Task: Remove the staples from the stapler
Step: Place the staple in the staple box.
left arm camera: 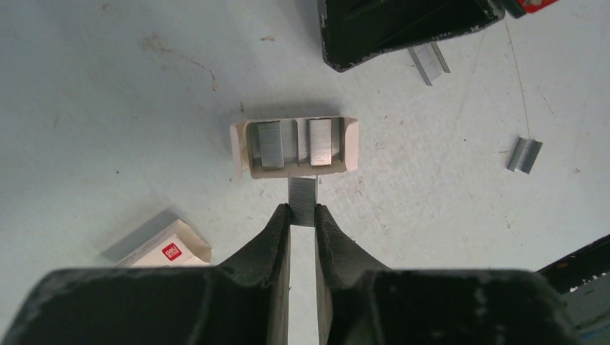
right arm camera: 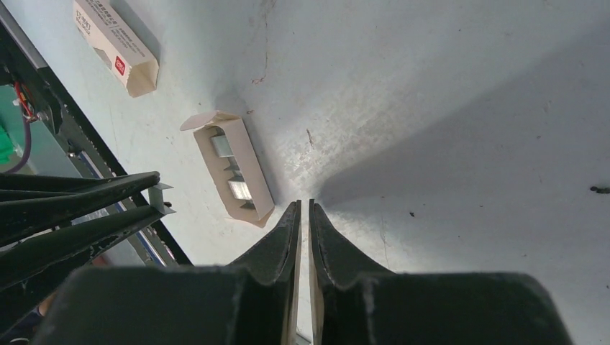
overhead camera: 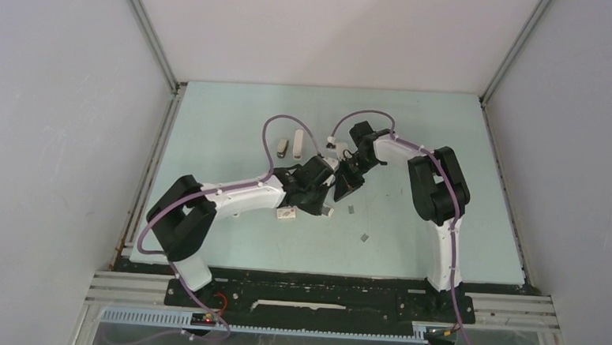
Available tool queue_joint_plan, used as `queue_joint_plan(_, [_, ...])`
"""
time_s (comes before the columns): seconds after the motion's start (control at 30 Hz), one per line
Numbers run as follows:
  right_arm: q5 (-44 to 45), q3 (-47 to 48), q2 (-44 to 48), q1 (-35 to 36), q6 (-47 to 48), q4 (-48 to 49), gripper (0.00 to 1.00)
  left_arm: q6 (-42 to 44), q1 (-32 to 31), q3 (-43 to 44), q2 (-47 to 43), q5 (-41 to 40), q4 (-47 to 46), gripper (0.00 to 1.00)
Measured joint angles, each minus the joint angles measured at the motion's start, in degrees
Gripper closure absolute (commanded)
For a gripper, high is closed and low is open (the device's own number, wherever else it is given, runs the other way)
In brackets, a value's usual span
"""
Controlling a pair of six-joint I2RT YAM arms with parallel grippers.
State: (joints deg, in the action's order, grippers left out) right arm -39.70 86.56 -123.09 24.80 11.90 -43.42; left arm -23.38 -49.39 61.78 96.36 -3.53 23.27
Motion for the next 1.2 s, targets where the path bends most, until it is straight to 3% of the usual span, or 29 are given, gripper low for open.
queue_joint_plan(1.2, [-1.40,0.00,0.00,-0.83,-0.02,0.00,0.85,1.42,-0.11,6.67,7.74,-0.57,3.02,0.85])
